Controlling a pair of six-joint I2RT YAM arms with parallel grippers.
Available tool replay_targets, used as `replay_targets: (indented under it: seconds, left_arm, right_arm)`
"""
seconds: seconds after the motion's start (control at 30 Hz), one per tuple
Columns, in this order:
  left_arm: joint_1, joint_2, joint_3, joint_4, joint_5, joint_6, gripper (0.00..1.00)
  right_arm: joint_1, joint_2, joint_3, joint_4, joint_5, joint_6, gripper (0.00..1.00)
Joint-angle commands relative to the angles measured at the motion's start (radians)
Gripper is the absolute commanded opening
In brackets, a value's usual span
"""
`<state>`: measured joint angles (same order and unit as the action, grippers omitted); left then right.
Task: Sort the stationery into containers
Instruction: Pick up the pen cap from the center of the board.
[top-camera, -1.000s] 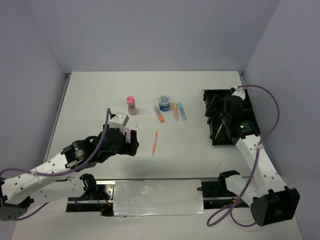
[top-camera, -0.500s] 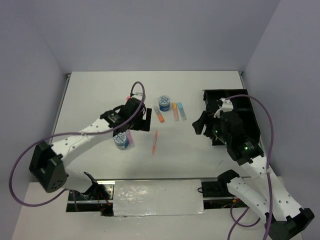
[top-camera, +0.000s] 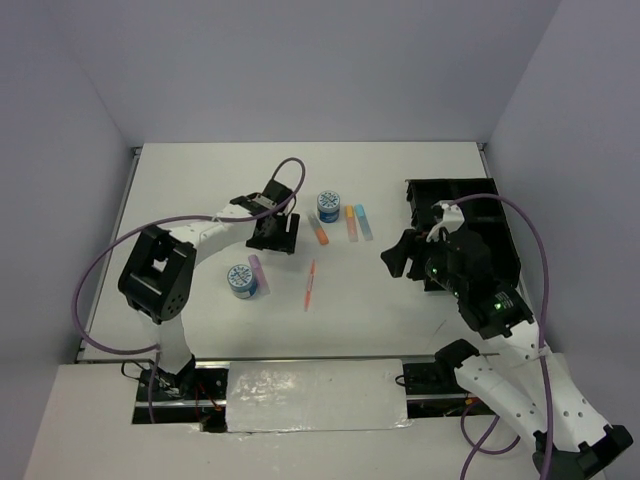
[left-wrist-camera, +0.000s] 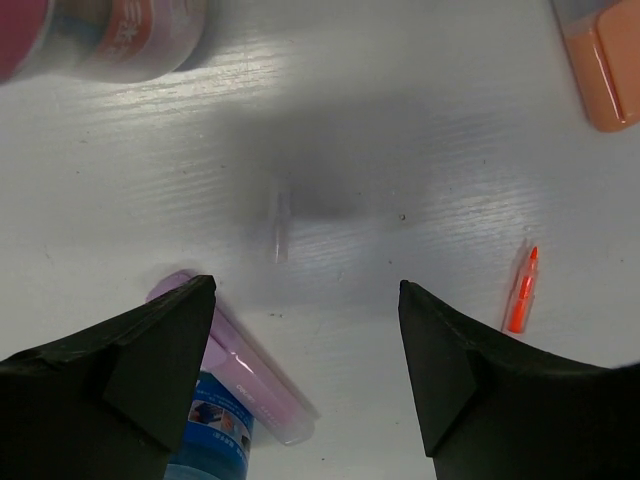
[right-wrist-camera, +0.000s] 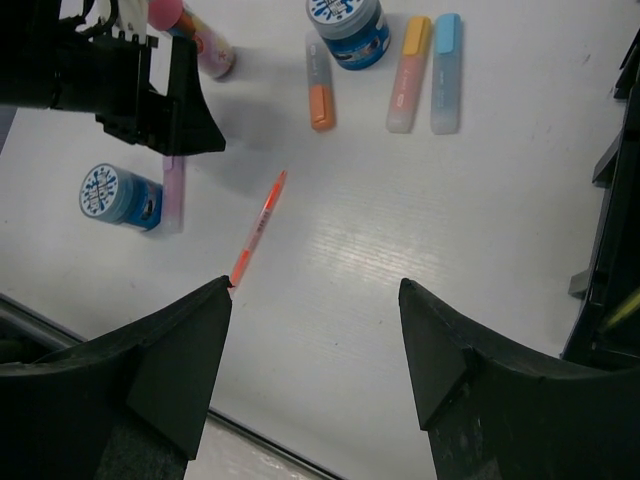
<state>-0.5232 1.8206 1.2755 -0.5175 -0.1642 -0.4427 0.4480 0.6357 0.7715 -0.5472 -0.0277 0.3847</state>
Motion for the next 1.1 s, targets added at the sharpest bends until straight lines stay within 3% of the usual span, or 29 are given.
replay_targets:
  seconds: [0.0,0.2,0.4,0.53,0.6,0.8,0.83,0.87,1.03,1.07]
  left_arm:
    - [0.026,0.019,0.024,0.030,0.066,0.033,0.86]
    - [0.038,0.068,0.027,0.054,0.089,0.047,0.84]
    - [0.054,0.092,0.018,0.077,0.101,0.048,0.72]
    - [0.055,0.094,0.005,0.082,0.098,0.042,0.71]
    - [0.055,0.089,-0.007,0.085,0.095,0.041,0.61]
    - [0.055,0.085,-0.028,0.083,0.080,0.038,0.57]
    - [0.055,0.088,-0.030,0.082,0.078,0.036,0.54]
    - [0.055,0.089,-0.031,0.077,0.078,0.036,0.43]
    - [0.055,0.079,-0.065,0.082,0.094,0.029,0.20]
    - [0.055,0.078,-0.074,0.082,0.098,0.029,0.10]
  right_arm:
    - [0.011,-0.014,-0.026,0.015,-0.037,-0.020,0.75]
    - [0.018,-0.004,-0.038,0.023,-0.041,-0.021,0.74]
    - [0.023,-0.013,-0.041,0.029,-0.046,-0.021,0.74]
    - [0.026,-0.016,-0.044,0.032,-0.048,-0.020,0.74]
    - [0.027,-0.018,-0.044,0.032,-0.046,-0.017,0.74]
    - [0.032,-0.021,-0.038,0.033,-0.055,-0.012,0.73]
    - [0.031,-0.021,-0.037,0.033,-0.057,-0.010,0.73]
    - [0.032,-0.022,-0.037,0.035,-0.057,-0.010,0.72]
    - [0.035,-0.033,-0.032,0.029,-0.061,-0.007,0.72]
    - [0.035,-0.036,-0.029,0.029,-0.064,-0.006,0.72]
